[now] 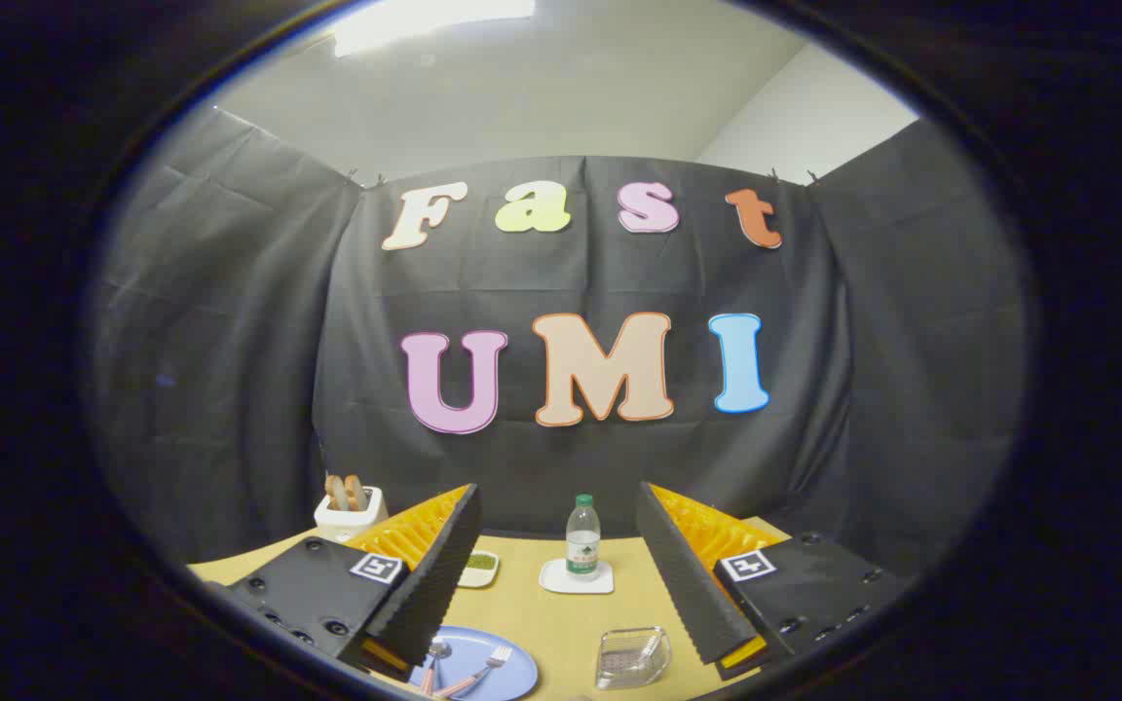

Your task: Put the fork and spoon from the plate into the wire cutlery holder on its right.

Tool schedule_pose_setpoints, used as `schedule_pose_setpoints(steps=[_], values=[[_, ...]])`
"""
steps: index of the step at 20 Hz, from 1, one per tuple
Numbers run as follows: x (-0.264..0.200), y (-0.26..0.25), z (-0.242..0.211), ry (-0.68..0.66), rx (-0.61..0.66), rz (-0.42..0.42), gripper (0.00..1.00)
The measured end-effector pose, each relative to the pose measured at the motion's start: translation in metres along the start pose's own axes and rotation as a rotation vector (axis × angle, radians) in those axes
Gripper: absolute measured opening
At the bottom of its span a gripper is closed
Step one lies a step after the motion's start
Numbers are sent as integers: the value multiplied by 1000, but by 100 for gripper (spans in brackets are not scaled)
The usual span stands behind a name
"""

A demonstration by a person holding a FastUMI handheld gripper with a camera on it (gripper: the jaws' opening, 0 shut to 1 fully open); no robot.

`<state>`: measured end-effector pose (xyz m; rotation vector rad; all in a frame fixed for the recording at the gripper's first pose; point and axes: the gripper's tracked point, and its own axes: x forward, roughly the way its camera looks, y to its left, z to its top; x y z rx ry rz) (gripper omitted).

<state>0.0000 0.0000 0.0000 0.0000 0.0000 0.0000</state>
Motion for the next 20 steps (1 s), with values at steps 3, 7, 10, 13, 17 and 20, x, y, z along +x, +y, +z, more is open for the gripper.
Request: schedule_pose_setpoints(steps=[3,7,10,13,17,20], values=[[2,-2,2,-1,9,-9,100],[1,1,2,-2,-2,-2,100],[1,6,1,-4,-31,15,100],[5,11,-1,1,-34,31,100],[9,15,-3,8,-24,49,100],[13,20,-15,42,-23,65,100]])
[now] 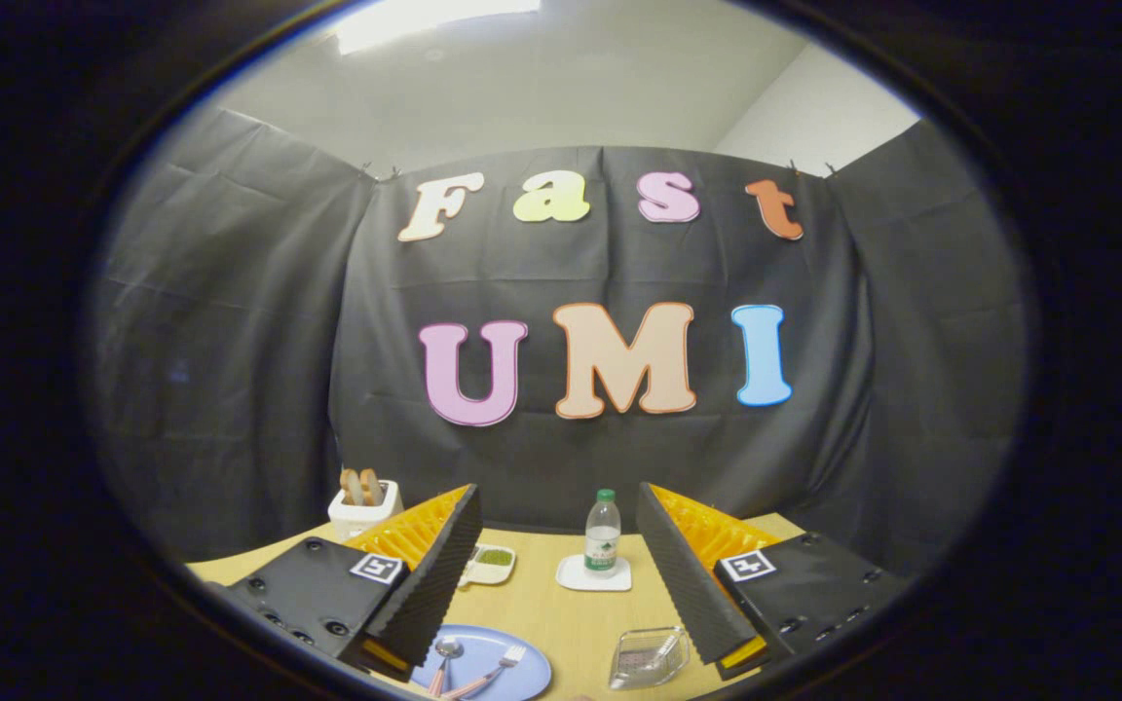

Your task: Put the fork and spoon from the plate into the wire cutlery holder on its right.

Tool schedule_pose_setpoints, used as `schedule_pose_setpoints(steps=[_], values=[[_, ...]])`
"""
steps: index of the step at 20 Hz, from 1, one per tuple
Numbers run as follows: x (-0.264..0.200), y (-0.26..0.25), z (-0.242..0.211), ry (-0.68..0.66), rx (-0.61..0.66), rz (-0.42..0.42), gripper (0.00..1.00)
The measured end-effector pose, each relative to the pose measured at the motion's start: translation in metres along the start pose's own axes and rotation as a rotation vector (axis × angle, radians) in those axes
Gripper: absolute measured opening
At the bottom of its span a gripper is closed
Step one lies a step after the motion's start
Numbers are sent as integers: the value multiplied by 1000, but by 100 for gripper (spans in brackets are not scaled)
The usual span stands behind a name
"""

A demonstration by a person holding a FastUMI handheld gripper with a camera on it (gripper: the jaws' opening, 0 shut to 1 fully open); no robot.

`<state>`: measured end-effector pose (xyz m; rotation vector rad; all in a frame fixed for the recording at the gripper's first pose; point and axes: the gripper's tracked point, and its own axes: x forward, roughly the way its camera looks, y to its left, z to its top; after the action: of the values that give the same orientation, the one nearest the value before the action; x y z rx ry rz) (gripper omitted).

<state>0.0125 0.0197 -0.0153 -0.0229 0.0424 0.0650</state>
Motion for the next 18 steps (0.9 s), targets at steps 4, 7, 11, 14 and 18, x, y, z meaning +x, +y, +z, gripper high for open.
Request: schedule_pose_setpoints(steps=[4,7,11,14,18], values=[[2,17,-27,81,-7,46,100],[3,32,-46,130,-32,91,100],[0,61,-92,263,-18,193,100],[-3,68,-130,384,2,218,100],[-7,70,-182,546,-13,222,100]])
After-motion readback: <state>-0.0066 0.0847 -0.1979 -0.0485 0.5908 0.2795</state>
